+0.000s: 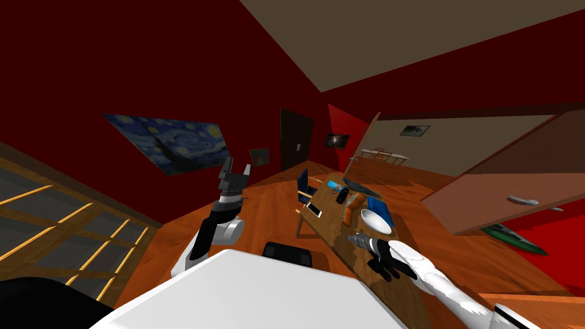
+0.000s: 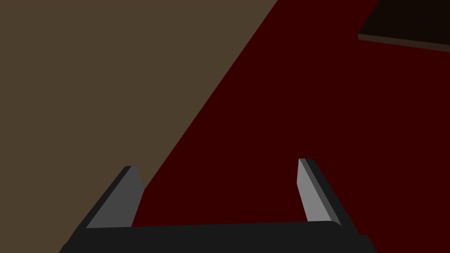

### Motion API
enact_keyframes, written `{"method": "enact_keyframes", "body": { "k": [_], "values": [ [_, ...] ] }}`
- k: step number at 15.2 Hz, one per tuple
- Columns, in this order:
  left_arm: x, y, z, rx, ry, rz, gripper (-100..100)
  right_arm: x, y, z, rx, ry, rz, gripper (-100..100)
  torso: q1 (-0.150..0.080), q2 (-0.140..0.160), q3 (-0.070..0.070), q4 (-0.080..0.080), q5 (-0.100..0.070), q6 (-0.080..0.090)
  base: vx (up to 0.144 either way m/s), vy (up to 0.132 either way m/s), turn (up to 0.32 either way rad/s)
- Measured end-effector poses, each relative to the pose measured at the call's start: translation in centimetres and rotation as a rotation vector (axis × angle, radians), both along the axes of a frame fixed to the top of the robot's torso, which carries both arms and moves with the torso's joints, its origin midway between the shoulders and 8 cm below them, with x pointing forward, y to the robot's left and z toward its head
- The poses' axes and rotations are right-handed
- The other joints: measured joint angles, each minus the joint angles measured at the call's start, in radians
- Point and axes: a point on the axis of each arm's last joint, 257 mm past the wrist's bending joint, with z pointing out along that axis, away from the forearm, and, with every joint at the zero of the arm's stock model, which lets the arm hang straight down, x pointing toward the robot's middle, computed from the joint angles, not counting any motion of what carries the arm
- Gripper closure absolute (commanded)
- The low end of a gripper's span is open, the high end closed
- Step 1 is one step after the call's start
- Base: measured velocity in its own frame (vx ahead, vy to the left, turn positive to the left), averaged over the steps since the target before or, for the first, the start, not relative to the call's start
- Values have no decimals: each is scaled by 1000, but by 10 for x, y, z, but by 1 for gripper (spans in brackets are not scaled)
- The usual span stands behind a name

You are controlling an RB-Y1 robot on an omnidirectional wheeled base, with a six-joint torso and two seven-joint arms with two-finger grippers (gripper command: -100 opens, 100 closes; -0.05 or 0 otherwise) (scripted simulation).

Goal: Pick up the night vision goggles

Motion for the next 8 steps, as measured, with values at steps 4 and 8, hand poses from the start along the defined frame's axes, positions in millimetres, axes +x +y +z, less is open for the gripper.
{"method": "enact_keyframes", "body": {
  "k": [4, 8],
  "values": [
    [0, 0, 0, 0, 0, 0, 0, -21, -45, 1, -92, 50, -3, -100, 0, 0, 0, 0, 0, 0, 17, -2, 81],
    [0, 0, 0, 0, 0, 0, 0, -44, -94, 10, -201, 114, -11, -100, 0, 1, 1, 0, 0, 0, 7, -3, 39]
  ]
}}
